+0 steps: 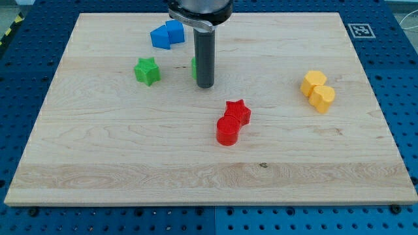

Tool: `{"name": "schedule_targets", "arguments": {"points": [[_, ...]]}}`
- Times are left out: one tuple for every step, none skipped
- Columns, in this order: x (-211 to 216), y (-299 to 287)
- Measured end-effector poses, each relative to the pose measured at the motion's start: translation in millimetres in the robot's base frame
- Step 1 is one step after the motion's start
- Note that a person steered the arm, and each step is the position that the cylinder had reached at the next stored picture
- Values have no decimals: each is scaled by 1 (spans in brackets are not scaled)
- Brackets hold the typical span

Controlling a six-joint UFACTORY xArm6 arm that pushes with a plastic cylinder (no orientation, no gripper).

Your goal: Slide the green circle along with green star towards center left

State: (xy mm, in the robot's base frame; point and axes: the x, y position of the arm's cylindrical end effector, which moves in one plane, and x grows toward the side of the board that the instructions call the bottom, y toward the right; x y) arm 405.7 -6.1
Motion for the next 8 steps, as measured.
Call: {"name": "schedule_targets", "arguments": {"points": [[5,33],[0,41],[-24,26],[-29,1],[-26,-45],[-26,-59],[-26,-35],[-28,-13]]}}
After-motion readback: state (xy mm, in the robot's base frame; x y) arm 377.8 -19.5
